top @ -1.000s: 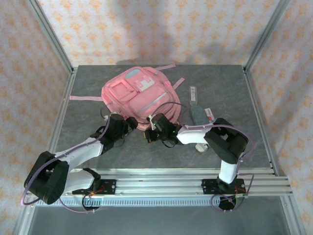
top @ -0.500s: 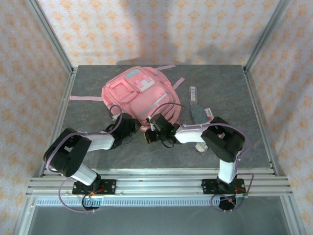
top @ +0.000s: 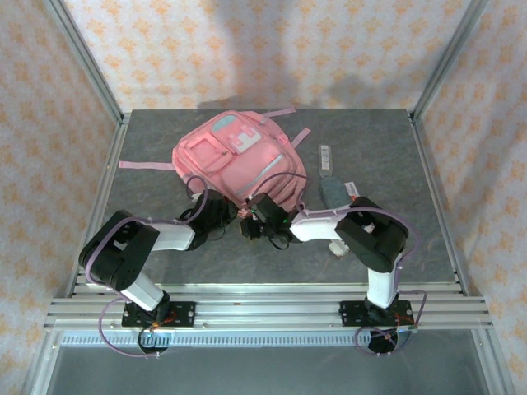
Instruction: Pack the student bag
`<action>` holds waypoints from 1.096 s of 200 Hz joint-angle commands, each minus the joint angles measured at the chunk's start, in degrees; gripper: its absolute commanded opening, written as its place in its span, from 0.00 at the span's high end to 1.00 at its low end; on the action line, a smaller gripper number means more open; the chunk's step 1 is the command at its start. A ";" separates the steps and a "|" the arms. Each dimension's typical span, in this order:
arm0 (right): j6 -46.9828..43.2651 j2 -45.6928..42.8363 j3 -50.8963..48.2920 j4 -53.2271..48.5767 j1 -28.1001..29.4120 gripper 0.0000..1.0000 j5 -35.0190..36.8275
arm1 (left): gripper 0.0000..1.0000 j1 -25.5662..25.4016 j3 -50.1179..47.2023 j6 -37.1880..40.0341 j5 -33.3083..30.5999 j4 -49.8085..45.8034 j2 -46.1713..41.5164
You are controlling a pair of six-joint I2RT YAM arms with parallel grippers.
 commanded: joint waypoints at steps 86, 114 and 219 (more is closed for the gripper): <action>6.02 1.75 3.61 -1.43 -0.35 1.00 21.26 | 1.00 -0.99 -1.92 -2.14 2.95 3.73 2.72; 4.68 0.04 1.00 -3.49 -0.32 1.00 19.88 | 1.00 -0.56 -1.99 -1.59 1.99 2.74 2.28; -8.07 -16.53 -14.68 -6.36 -4.51 1.00 9.38 | 1.00 2.65 10.76 17.01 -0.82 -19.28 -0.81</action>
